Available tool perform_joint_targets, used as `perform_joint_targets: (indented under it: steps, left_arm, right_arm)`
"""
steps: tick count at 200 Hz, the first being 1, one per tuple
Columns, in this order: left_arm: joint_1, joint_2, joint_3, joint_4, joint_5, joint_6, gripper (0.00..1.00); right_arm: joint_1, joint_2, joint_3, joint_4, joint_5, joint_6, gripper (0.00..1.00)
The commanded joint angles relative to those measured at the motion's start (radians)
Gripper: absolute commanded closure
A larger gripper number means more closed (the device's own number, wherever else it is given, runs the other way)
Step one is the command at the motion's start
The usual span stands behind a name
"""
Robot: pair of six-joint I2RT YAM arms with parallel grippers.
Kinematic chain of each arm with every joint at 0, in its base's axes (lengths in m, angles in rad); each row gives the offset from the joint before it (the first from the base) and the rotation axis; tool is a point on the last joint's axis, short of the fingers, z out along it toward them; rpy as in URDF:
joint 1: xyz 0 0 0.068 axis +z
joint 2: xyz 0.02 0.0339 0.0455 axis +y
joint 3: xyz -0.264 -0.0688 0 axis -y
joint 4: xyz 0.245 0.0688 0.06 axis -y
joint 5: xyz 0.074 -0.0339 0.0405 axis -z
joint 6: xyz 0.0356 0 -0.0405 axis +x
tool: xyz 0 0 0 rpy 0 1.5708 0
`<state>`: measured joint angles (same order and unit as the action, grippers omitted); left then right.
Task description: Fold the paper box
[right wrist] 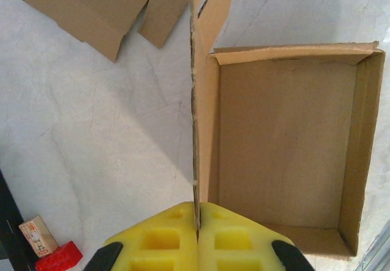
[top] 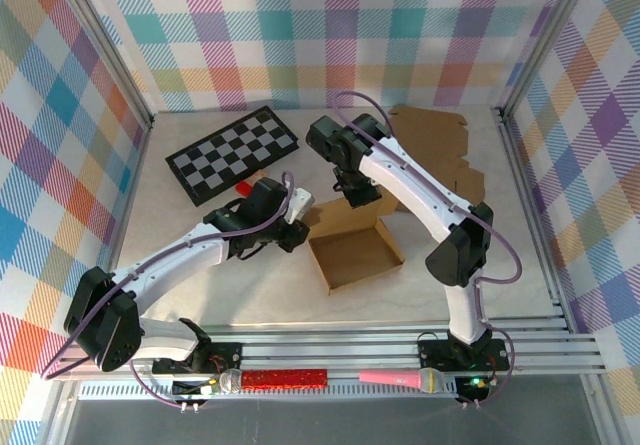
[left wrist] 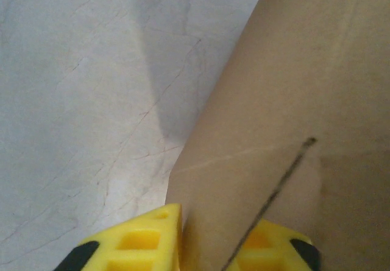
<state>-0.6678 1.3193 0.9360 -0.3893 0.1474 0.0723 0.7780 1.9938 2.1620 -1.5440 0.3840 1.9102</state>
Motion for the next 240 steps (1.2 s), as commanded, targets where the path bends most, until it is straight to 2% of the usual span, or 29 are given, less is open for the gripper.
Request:
perform_joint_targets:
  steps: [1, 11, 30, 49, 58, 76, 78, 100, 110, 127, 140, 171, 188, 240]
  left_arm:
    - [-0.016, 0.0, 0.046, 0.01, -0.025, 0.004, 0.94]
    - [-0.018, -0.008, 0.05, 0.003, -0.036, 0.011, 0.98]
    - [-0.018, -0.026, 0.051, -0.021, -0.056, 0.039, 1.0]
    - [-0.014, -0.041, 0.056, -0.059, -0.061, 0.083, 1.0]
    - [-0.001, -0.041, 0.066, -0.081, -0.038, 0.097, 1.0]
    - [0.027, -0.035, 0.093, -0.135, 0.02, 0.118, 1.0]
    - [0.029, -0.035, 0.097, -0.142, 0.025, 0.121, 1.0]
    - [0.061, -0.046, 0.126, -0.19, 0.077, 0.163, 1.0]
    - [0.088, -0.045, 0.142, -0.217, 0.115, 0.176, 1.0]
    - [0.14, -0.031, 0.172, -0.273, 0.189, 0.203, 1.0]
    - [0.152, -0.035, 0.174, -0.297, 0.198, 0.237, 1.0]
    - [0.175, -0.032, 0.166, -0.341, 0.216, 0.307, 1.0]
    - [0.183, -0.037, 0.158, -0.348, 0.196, 0.335, 1.0]
    - [0.224, -0.051, 0.141, -0.335, 0.21, 0.336, 1.0]
  right_arm:
    - [-0.009, -0.035, -0.036, 0.026, -0.034, -0.042, 1.0]
    - [-0.013, -0.046, -0.045, 0.055, -0.026, -0.088, 1.0]
    - [-0.02, -0.077, -0.064, 0.134, 0.013, -0.254, 0.76]
    - [-0.046, -0.154, -0.147, 0.304, 0.013, -0.543, 0.48]
    - [-0.069, -0.211, -0.223, 0.406, -0.033, -0.702, 0.38]
    - [-0.134, -0.332, -0.376, 0.588, -0.172, -0.97, 0.32]
    - [-0.147, -0.358, -0.402, 0.617, -0.196, -1.016, 0.28]
    - [-0.236, -0.532, -0.575, 0.786, -0.341, -1.327, 0.17]
    - [-0.275, -0.593, -0.642, 0.841, -0.397, -1.429, 0.16]
    - [-0.333, -0.691, -0.775, 0.925, -0.52, -1.645, 0.19]
    - [-0.339, -0.747, -0.885, 0.995, -0.532, -1.781, 0.2]
    - [-0.36, -0.835, -1.15, 1.213, -0.704, -2.145, 0.19]
    - [-0.398, -0.799, -1.184, 1.256, -0.749, -2.208, 0.18]
    - [-0.478, -0.581, -1.062, 1.185, -0.867, -2.29, 0.18]
